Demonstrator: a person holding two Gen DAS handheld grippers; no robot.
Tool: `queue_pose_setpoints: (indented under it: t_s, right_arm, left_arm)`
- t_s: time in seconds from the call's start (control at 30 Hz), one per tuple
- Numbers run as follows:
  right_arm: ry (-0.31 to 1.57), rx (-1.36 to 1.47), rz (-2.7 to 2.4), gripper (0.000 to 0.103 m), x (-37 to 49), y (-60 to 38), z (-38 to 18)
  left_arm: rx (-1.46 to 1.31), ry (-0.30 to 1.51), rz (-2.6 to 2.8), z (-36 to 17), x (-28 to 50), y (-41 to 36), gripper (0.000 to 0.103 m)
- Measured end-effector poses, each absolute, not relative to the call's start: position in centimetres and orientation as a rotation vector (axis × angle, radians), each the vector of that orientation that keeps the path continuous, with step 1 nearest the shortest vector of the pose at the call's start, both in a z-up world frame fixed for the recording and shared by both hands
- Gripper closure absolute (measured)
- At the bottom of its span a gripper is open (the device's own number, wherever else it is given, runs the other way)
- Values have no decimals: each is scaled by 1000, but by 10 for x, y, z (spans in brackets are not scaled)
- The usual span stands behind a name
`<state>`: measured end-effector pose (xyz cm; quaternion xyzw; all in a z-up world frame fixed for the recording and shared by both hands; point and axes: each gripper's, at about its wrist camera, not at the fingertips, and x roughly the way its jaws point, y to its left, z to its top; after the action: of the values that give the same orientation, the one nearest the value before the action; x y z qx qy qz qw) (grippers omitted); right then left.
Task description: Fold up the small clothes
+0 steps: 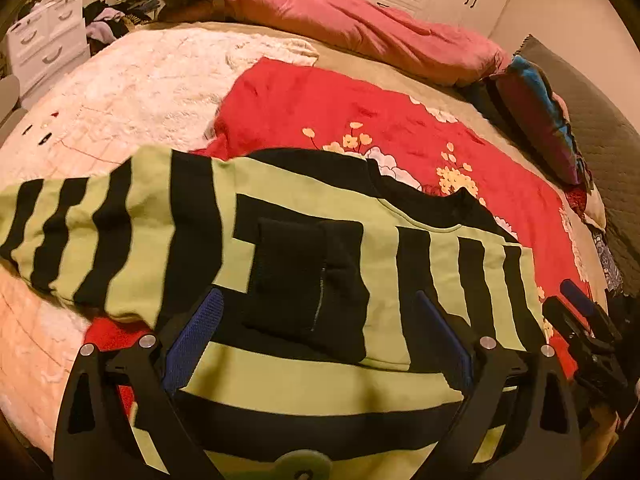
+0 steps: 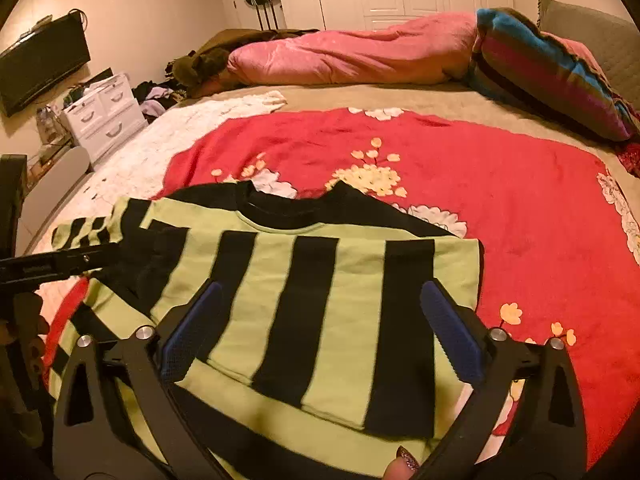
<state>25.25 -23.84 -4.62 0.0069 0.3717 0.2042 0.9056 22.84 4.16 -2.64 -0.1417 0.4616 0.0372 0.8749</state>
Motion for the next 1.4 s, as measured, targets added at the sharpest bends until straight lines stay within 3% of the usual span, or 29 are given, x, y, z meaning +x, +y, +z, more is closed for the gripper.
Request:
queue_pose_setpoints:
  t_s: [0.63,1.4]
  right_arm:
    - [750,7,443,9,218,-173,-13]
    - [770,-96,551,9,189,-68,1]
  left_arm:
    - [-312,893,153,1,190,100,8]
    - [-480,852,321,-3,156,214,8]
